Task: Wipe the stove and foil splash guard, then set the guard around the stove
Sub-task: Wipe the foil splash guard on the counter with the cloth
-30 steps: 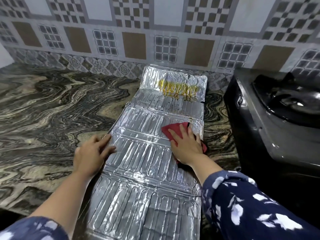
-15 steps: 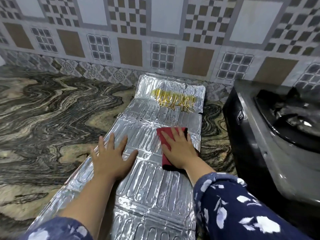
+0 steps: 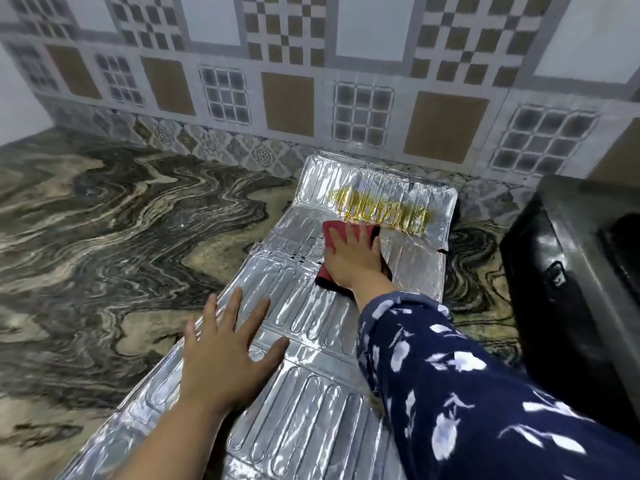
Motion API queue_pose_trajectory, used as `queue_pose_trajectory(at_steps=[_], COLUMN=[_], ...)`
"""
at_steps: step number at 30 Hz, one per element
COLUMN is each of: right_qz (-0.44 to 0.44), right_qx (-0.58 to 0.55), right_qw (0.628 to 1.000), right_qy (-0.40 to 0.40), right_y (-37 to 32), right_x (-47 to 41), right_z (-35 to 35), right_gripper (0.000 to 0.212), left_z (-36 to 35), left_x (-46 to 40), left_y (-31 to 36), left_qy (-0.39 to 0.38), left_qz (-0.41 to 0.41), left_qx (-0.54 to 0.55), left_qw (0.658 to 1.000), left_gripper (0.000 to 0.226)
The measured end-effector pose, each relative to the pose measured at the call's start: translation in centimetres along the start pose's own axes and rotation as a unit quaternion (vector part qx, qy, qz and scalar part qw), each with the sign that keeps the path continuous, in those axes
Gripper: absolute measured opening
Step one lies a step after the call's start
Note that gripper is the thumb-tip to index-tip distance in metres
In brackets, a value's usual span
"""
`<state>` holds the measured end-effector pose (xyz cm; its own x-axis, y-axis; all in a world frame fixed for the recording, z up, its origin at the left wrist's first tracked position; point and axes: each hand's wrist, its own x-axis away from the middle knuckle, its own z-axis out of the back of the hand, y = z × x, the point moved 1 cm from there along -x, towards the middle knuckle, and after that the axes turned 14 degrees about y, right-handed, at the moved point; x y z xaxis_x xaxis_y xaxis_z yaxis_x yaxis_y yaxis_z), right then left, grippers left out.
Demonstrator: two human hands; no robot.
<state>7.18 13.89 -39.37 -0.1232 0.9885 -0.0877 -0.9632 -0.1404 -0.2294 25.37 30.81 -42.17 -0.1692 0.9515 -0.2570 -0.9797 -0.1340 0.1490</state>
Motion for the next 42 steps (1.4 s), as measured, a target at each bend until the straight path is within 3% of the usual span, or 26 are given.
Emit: queue_pose_trajectory(at_steps=[5,9,15,20,27,36,42], right_qz=[0.129,0.145,0.186,0.246,0.235,0.053,0.214], right_qx=[-0.024,-0.006,-0.010,-0.031,-0.029,0.032,-0.013], right_qw=[0.991,0.989,0.982,0.969,0.972,0.998,0.977], right_qy=[-0.006,-0.006,-0.009,-0.009,-0.018,0.013,-0.004], right_y=[-0.6,1.5,0.8,-0.7,-2.9,-1.9,-5.5], right_x=[4.1,6.1,5.3,3.8,-2.4,-0.5,0.9], right_z=[0.0,0.1,0.0,-0.5,-1.4,-0.8,-1.8], right_gripper=[0.054,0.055,0.051,0.053,0.047,0.054,0.050], left_z=[0.5,1.1,-0.1,-1.6,-1.7,-1.8,-2.0], left_x=[0.1,-0.9,-8.1,-9.9,-9.7,-9.8,-9.8], left_y=[0.3,1.0,1.6,1.1,1.0,1.0,1.0], left_qy=[-0.010,-0.058,-0.047,-0.018,0.006,-0.011,-0.004], left_qz=[0.004,0.032,0.013,-0.007,-0.010,-0.015,-0.012], left_qx=[-0.010,-0.017,0.005,0.008,0.009,0.004,0.014], left_qw=[1.000,0.998,0.999,1.000,1.000,1.000,1.000], left_gripper=[0.087,0.090,0.064,0.065,0.070,0.062,0.070])
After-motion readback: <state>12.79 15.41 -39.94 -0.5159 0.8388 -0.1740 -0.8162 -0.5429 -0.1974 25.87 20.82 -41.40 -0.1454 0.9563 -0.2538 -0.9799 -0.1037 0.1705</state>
